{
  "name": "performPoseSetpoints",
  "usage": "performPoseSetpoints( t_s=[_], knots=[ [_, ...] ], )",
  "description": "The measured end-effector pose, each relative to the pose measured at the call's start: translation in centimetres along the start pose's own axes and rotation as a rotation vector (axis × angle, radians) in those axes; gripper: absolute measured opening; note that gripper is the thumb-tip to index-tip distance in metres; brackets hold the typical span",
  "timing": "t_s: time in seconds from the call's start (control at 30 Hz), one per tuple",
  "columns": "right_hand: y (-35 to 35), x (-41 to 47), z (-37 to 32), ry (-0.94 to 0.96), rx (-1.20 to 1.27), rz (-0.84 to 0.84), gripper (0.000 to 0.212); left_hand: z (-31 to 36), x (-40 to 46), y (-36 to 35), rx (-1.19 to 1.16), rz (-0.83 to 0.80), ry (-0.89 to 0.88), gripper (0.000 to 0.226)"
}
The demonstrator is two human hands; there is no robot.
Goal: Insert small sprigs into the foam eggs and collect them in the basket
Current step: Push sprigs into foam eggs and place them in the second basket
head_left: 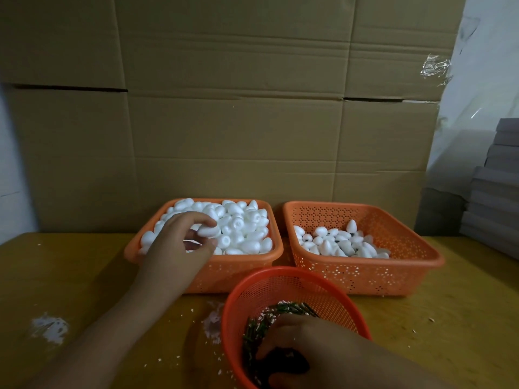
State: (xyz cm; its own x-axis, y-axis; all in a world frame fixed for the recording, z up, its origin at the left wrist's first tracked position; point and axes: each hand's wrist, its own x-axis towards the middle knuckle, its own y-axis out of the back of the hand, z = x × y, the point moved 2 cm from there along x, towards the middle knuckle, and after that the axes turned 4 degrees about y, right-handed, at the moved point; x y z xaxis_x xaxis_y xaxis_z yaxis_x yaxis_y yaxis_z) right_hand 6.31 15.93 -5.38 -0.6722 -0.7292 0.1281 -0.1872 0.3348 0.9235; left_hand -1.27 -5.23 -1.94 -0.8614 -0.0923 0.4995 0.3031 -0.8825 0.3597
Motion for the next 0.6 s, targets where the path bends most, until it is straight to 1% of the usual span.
performPoseSetpoints(
  t_s=[0.07,0.13,0.2,0.27,0.33,0.47,0.6],
  knots=[
    [0.1,0.0,-0.2,0.003,-0.001,0.013,0.031,1.5,-0.6,-0.6,-0.169,-0.065,0.024,0.028],
    [0.2,0.0,-0.3,-0.003,-0.003,0.003,0.032,2.9,-1.7,-1.6,-0.276,-0.197,0.027,0.027],
    [0.3,0.1,-0.3,0.002,0.020,-0.005,0.031,3.7,-3.1,-2.8,-0.339,-0.324,0.024,0.027],
    [0.1,0.2,-0.3,0.001,0.042,-0.019,0.032,3.9,-4.4,-4.1,-0.372,-0.405,0.030,0.026],
    [-0.2,0.3,-0.2,-0.019,0.069,-0.031,0.034,3.4,-5.4,-5.3,-0.330,-0.467,0.031,0.024],
    [-0.3,0.1,-0.2,-0.080,0.096,-0.030,0.038,2.3,-5.8,-6.0,-0.173,-0.506,0.011,0.025],
    [0.0,0.0,-0.4,-0.113,0.094,-0.006,0.032,2.1,-5.8,-6.0,-0.150,-0.526,0.026,0.024]
  ],
)
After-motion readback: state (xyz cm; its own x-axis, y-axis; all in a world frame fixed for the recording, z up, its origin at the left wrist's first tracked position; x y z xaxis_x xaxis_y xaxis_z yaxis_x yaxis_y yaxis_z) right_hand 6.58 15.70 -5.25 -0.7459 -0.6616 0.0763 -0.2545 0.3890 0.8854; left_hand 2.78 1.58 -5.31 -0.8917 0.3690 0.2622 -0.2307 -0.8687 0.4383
